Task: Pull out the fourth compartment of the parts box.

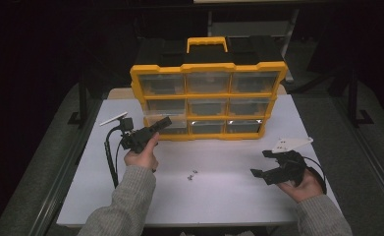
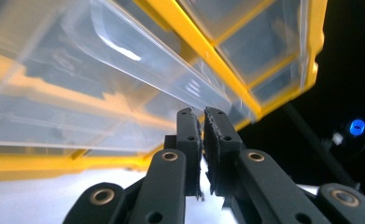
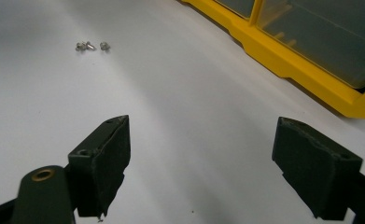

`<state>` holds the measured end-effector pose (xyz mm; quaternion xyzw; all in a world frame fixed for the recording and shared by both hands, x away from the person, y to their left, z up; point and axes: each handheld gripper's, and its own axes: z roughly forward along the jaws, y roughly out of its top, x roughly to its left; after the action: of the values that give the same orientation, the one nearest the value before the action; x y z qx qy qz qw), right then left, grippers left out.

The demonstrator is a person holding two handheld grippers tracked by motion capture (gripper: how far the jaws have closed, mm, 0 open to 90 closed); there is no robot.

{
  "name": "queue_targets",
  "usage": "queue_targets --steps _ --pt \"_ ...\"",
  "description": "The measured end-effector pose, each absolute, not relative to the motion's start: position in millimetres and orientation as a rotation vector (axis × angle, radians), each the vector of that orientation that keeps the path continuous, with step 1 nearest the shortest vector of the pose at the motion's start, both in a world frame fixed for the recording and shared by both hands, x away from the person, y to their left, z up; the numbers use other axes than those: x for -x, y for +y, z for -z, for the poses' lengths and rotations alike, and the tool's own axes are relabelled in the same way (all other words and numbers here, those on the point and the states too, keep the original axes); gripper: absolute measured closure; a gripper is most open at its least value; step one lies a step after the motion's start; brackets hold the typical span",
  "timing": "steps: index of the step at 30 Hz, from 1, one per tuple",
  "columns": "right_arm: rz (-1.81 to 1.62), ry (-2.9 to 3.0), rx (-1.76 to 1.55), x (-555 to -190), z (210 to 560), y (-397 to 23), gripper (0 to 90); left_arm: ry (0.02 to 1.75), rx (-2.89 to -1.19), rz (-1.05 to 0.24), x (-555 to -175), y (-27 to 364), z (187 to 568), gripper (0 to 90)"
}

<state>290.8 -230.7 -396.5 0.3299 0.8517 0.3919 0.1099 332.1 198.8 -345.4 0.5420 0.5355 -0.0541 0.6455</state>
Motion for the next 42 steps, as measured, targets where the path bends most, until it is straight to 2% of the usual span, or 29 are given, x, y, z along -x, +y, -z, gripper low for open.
queue_targets --steps 10,22,30,34,42 --pt "-1.145 2.507 -0.952 -289.3 395.6 -229.9 18.4 1.122 -1.461 0.007 -325.8 205.8 329.5 75.1" --pt "-1.131 2.515 -0.941 -288.4 392.8 -227.9 18.1 0.809 -1.784 -0.206 -323.5 207.3 287.2 65.2" --pt "-1.126 2.525 -0.934 -288.6 392.7 -228.1 18.3 0.618 -1.988 -0.251 -332.3 203.0 266.3 61.5" --pt "-1.126 2.524 -0.935 -288.8 392.5 -228.2 18.1 0.545 -2.056 -0.265 -340.3 201.4 257.4 55.7" --pt "-1.127 2.526 -0.938 -289.3 393.0 -229.2 18.2 0.393 -2.236 -0.37 -356.5 196.5 244.0 55.0"
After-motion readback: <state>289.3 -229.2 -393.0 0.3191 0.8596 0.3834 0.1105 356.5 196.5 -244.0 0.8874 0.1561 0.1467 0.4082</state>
